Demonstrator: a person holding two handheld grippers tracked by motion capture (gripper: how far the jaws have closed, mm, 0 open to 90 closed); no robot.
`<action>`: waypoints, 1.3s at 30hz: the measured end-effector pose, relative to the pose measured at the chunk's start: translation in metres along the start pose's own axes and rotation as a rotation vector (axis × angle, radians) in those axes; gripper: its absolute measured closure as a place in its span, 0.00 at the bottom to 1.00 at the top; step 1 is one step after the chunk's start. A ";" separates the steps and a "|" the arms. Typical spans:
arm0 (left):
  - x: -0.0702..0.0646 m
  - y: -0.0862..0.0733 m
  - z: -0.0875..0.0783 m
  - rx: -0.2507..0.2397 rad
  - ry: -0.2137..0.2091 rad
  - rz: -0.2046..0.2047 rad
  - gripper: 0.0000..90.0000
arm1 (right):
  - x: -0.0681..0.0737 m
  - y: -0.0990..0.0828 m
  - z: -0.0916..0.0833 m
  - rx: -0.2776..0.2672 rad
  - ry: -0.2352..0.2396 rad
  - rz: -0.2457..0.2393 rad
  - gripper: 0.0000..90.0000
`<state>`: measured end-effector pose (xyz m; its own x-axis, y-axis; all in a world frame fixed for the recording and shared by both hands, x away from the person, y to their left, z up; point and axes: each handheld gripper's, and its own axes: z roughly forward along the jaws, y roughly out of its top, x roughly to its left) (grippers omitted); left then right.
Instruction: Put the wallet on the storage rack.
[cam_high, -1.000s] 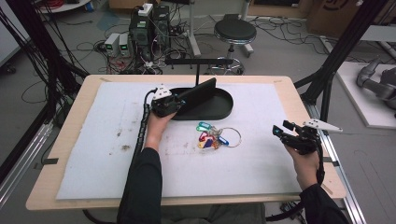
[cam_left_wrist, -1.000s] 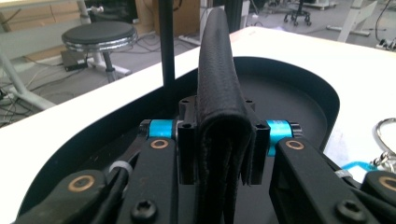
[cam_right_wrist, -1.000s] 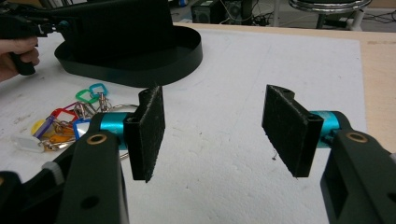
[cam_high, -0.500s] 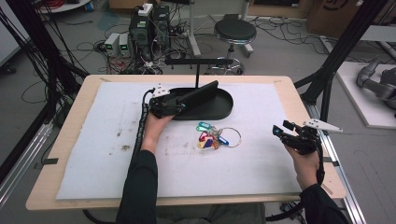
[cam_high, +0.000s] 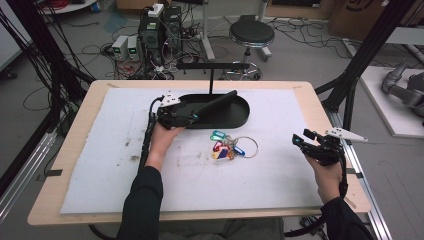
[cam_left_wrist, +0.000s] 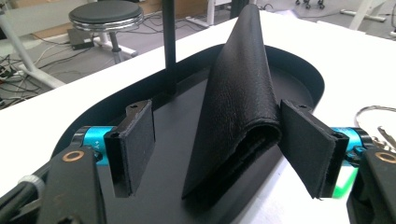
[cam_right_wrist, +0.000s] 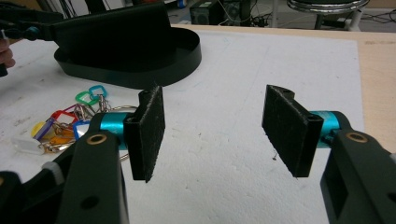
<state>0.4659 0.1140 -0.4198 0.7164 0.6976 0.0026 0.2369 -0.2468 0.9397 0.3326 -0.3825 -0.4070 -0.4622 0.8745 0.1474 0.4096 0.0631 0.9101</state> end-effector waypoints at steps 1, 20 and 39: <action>-0.001 0.000 -0.002 0.004 -0.003 0.007 0.32 | 0.000 0.000 0.000 -0.002 0.000 -0.002 0.44; -0.007 -0.006 -0.048 -0.045 0.007 0.027 0.33 | 0.000 0.001 0.003 -0.002 -0.002 0.001 0.44; -0.015 -0.020 -0.154 -0.128 0.095 0.025 0.30 | -0.001 0.001 0.003 0.000 -0.008 0.013 0.43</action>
<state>0.3493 0.2125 -0.3860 0.6542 0.7544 0.0530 0.1301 -0.1813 0.9748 0.3357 -0.3814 -0.4073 -0.4500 0.8793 0.1563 0.4157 0.0513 0.9081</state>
